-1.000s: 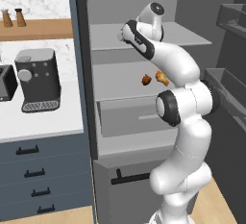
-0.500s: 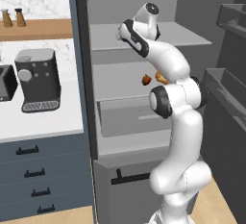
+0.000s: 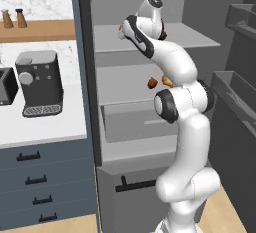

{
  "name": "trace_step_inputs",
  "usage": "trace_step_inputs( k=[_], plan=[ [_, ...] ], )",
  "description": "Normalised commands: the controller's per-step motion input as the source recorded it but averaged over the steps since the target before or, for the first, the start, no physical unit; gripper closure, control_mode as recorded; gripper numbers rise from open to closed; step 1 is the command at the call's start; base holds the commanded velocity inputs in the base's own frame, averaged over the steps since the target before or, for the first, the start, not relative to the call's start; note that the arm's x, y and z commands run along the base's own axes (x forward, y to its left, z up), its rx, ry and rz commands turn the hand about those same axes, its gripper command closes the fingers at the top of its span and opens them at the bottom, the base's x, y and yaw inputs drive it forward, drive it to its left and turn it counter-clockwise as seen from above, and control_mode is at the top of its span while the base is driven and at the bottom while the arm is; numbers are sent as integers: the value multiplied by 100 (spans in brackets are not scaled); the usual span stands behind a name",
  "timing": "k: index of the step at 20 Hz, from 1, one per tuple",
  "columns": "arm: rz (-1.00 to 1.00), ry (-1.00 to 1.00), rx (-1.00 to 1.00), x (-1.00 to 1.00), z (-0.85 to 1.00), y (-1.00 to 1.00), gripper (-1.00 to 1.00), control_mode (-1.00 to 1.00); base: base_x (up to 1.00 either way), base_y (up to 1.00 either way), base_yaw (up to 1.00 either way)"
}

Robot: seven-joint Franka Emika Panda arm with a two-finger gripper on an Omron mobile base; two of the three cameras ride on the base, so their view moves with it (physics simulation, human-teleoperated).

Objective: Place one bell pepper and one chicken drumstick in each tupperware on the nearby counter, to pack two identical lunches.

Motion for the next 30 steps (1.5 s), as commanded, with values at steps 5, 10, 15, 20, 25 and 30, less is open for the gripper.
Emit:
trace_step_inputs(
  k=[5, 10, 15, 20, 25, 30],
  plan=[
    [4, -35, -4, -100, -23, 1, 100, -100, 0, 0, 0],
    [0, -9, 6, -99, 10, 0, 100, -100, 0, 0, 0],
    [-3, -1, 5, -100, 26, -6, 100, -100, 0, 0, 0],
    [-9, 6, 0, -100, 36, -18, 100, -100, 0, 0, 0],
    [-7, 13, 0, -100, 3, -46, 100, -100, 0, 0, 0],
    [-7, 4, 0, -100, -4, -53, 100, -100, 0, 0, 0]
  ],
)
